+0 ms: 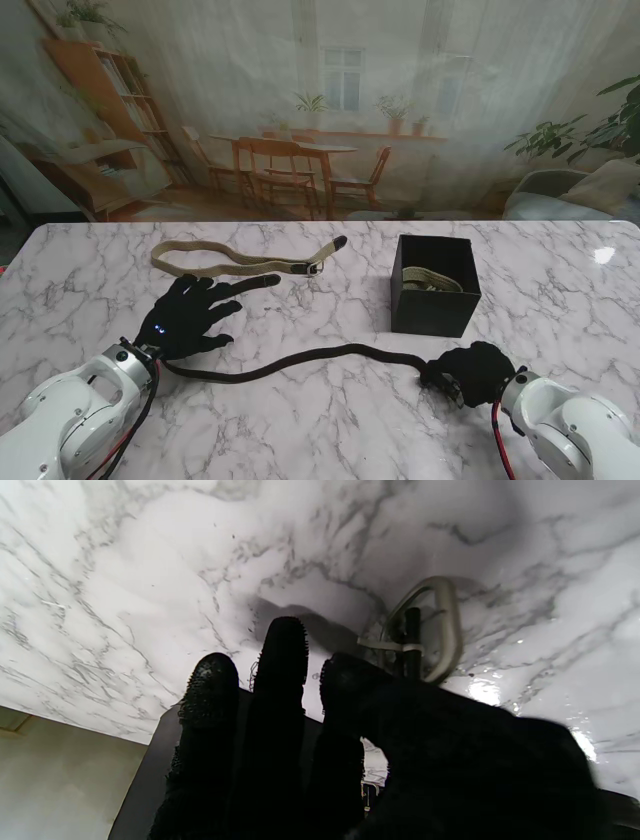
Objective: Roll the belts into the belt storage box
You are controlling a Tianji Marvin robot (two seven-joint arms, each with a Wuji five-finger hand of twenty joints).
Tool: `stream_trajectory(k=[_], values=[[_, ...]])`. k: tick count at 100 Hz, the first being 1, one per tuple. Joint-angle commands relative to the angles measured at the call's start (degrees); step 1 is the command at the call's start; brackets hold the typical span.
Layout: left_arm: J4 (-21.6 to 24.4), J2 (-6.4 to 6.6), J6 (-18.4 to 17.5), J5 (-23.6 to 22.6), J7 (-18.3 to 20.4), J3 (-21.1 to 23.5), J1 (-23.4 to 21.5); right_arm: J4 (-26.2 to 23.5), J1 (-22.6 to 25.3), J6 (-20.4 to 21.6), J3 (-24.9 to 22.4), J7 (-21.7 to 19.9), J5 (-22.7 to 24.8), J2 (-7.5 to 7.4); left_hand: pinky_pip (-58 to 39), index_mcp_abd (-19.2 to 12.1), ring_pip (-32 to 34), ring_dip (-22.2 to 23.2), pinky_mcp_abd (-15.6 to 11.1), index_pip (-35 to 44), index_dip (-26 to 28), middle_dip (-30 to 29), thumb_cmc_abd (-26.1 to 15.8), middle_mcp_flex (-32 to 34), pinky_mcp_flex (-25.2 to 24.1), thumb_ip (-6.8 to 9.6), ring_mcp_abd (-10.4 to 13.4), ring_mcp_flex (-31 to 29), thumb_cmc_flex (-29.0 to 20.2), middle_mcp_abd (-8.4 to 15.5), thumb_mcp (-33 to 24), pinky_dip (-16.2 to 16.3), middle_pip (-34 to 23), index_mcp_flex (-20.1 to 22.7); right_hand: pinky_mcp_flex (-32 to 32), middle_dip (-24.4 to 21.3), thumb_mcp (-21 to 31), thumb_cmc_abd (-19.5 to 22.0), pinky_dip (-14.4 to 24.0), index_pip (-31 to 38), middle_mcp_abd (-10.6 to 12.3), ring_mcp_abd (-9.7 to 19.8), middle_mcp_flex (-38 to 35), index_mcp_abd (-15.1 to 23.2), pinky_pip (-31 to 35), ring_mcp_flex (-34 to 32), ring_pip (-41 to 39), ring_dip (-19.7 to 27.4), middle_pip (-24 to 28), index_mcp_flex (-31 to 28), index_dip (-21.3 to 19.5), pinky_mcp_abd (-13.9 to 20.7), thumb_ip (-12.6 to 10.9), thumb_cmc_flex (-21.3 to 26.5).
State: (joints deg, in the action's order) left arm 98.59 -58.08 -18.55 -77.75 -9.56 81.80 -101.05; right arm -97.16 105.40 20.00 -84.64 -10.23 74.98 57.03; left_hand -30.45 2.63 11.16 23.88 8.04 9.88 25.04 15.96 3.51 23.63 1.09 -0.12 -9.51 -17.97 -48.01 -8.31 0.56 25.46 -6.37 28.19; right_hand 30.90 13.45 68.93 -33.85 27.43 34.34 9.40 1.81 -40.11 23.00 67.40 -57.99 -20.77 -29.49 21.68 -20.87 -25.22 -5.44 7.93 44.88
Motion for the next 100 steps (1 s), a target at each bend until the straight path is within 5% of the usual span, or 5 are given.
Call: stream_trajectory(k=[1, 18, 44, 72, 100], values=[[-0.17, 0.0, -0.12, 0.06, 0.69, -0.28, 0.11, 0.96, -0.38, 0.21, 0.57, 0.25, -0.13, 0.06, 1.83, 1.49, -1.14, -0.17, 1.78, -0.17, 0.43, 0.68, -2.99, 0.82, -1.0, -0.83, -0.88, -0.27, -1.84, -1.13, 1.04, 0.65, 0.53, 0.75, 2.84, 1.05, 2.35, -3.4, -1.64, 2.0, 1.57, 0.51, -4.01, -2.31, 3.16, -3.97, -2.75, -1.82, 1.67, -2.09, 0.79, 1.78, 2.16, 2.82], [-0.22, 0.0, -0.14, 0.07, 0.62, -0.29, 0.11, 2.99, -1.17, 0.27, 1.83, 5.1, -0.14, 0.13, 1.8, 1.46, -1.11, -0.15, 1.78, -0.14, 0.44, 0.7, -3.04, 0.9, -0.99, -0.85, -0.88, -0.32, -1.78, -1.12, 1.07, 0.64, 0.5, 0.8, 4.04, 1.83, -8.76, -1.37, 2.96, 8.57, -0.71, 0.35, -6.93, -2.63, 3.9, -6.04, -5.22, -1.67, 3.42, -10.39, -2.47, -0.12, -0.37, -7.86], [-0.23, -0.01, -0.12, 0.1, 0.56, -0.27, 0.07, 4.14, -1.67, 0.25, 3.05, 7.62, -1.33, 0.31, 1.76, 1.52, -1.12, -0.14, 1.74, -0.08, 0.46, 0.67, -3.15, 0.64, -1.05, -0.87, -0.81, -0.22, -1.59, -1.09, 1.11, 0.62, 0.61, 0.88, -1.25, 1.27, -19.07, -2.96, 5.65, 23.57, -2.03, -2.57, -2.61, 0.25, 2.87, 0.75, -3.1, -0.23, 1.67, -16.51, -2.3, -7.7, 8.09, -15.32], [-0.36, 0.0, -0.15, 0.04, 0.24, -0.34, 0.15, 6.04, -2.58, -0.28, 4.73, 10.39, -3.98, 0.68, 1.73, 1.58, -1.1, -0.11, 1.65, 0.02, 0.52, 0.67, -3.19, 0.4, -1.12, -0.86, -0.85, -0.09, -1.6, -1.23, 1.06, 0.6, 0.63, 1.01, -7.5, -1.73, -21.07, -3.66, 4.65, 30.43, -11.72, -6.19, 7.11, -4.82, -5.26, 12.31, 4.64, 6.71, -4.62, -24.19, 4.72, -16.11, 7.16, -15.51], [-0.45, 0.01, -0.26, 0.05, 0.22, -0.43, 0.26, 8.78, -3.87, -0.38, 6.59, 14.79, -7.01, 1.22, 1.7, 1.52, -1.1, -0.1, 1.65, 0.09, 0.56, 0.69, -3.21, 0.43, -1.16, -0.88, -0.81, -0.06, -1.54, -1.17, 1.08, 0.59, 0.58, 1.12, -2.74, 6.77, -15.55, -2.25, 4.59, 28.92, -7.77, -1.84, -25.79, -3.67, -2.34, -0.77, -1.57, 3.82, 8.39, -20.94, -0.07, -16.09, 7.41, -12.72]])
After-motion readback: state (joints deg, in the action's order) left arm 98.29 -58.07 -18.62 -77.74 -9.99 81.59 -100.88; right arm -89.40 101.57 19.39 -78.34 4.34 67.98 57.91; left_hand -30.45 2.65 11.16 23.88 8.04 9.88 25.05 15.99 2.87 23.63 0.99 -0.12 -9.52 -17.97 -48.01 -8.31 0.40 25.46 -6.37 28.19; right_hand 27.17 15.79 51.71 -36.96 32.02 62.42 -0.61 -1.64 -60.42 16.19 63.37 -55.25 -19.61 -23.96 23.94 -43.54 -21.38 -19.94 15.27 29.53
